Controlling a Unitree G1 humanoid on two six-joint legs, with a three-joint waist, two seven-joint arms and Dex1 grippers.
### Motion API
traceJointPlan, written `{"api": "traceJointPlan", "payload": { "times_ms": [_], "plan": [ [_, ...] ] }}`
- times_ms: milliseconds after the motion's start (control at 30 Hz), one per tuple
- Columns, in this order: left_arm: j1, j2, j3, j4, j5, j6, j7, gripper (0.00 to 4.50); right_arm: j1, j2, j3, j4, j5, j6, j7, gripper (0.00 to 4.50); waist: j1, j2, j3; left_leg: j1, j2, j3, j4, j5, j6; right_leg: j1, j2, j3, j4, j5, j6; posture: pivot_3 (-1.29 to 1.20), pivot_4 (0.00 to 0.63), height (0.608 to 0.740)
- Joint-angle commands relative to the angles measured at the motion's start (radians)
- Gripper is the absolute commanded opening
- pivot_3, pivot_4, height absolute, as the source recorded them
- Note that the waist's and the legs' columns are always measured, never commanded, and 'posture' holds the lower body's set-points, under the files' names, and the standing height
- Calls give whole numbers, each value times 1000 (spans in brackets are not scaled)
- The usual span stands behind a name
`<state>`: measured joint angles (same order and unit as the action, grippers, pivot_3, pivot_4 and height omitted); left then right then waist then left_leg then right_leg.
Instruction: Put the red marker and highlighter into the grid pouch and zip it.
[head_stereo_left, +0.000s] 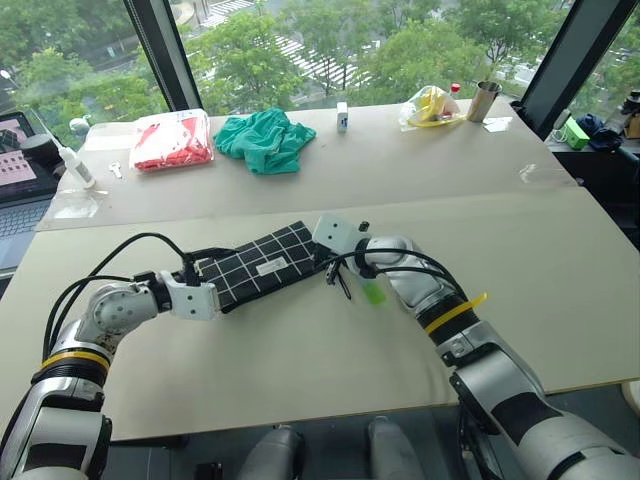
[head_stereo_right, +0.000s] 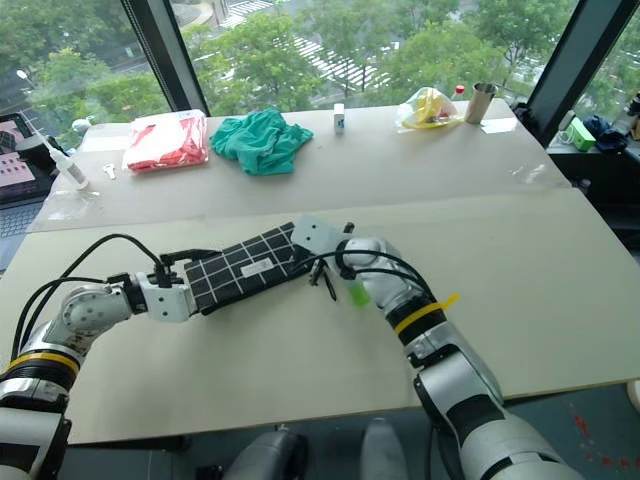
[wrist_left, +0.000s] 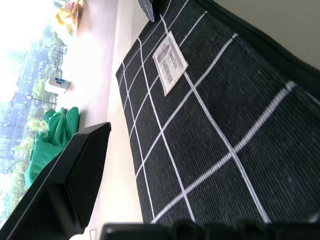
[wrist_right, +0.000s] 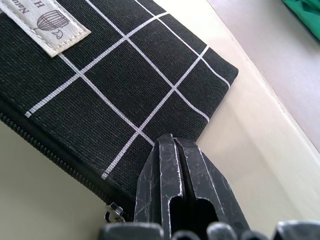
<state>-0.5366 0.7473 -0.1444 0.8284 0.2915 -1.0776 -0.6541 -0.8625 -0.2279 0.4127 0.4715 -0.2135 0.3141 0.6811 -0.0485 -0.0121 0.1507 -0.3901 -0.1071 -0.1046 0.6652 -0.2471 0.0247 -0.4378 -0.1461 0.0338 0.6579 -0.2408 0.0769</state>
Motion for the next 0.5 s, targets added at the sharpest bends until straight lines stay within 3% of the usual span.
{"api": "traceJointPlan", "payload": {
  "times_ms": [33, 267, 433, 500],
  "plan": [
    [-17, 0, -16, 4, -42, -47, -1, 2638, 13, -11, -12, -27, 0, 17, 16, 0, -1, 0, 0, 0, 0, 0, 0, 0, 0, 0, 0, 0, 0, 0, 0, 0, 150, 740],
    [-11, 2, -40, -15, -100, -59, -32, 86, 3, -12, -19, -14, -2, 15, 13, 0, 0, 0, 0, -1, 0, 0, 1, 0, 0, -1, 0, 0, 0, 0, 0, 0, 150, 740],
    [1, -3, -42, -23, -151, -28, -68, 35, -3, 0, -28, -6, 8, 12, 9, 0, 0, 0, 0, -1, 0, 0, 1, 0, 0, -1, 0, 0, 1, 0, 0, 0, 150, 740],
    [14, -11, -36, -30, -204, 10, -102, 0, -3, 13, -61, -17, 45, 33, 16, 591, -1, 0, 0, -1, 0, 0, 1, 0, 0, -1, 0, 0, 1, 0, 0, 0, 150, 740]
  ]
}}
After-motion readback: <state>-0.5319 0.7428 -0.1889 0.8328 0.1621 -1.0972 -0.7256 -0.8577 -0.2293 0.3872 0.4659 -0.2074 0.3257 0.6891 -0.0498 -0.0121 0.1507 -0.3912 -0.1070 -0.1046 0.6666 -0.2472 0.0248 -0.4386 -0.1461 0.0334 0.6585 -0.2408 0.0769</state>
